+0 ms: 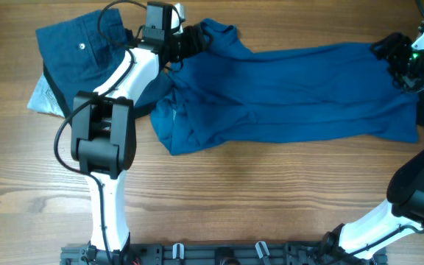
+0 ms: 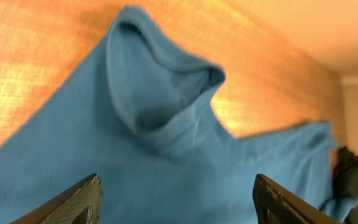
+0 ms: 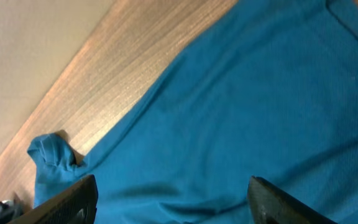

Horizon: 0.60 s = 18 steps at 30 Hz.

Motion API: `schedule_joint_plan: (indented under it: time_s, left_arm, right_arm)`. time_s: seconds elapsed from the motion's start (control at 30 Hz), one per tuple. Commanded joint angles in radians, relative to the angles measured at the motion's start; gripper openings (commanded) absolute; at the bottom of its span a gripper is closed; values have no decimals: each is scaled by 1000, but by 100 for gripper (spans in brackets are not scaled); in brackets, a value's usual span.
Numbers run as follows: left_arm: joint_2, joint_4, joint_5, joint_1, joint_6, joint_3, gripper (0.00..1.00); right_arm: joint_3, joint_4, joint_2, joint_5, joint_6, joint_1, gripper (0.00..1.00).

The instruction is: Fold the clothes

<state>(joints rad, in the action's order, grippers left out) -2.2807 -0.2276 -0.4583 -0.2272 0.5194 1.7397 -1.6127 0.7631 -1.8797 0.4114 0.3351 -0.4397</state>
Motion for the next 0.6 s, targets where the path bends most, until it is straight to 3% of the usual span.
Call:
schedule_joint_plan:
  time_s: [0.0,0.13,0.3,0.4,0.5,0.57]
  left_arm:
    - [-84,95,-12,-3,101,24,76]
    - [-140,205,-11,-13,165,24,73]
    - [-164,232,13,-33,185,24,69]
    - [-154,216,-76,-36,192,29,70]
    - [-93,163,-173,-11,151,51,71]
    - [-28,68,-173,5,84,72,72]
  right_arm:
    - [-21,20,-13,16,-18,7,78]
    - [-21,50,-13,16,-18,7,78]
    - [-21,75,-13,16,-17,7,77]
    - [-21,69,-13,-16,-54,6,75]
    - [-21,101,-13,-124,24,-8,46]
    - [-21,163,-13,-224,109,-25,38]
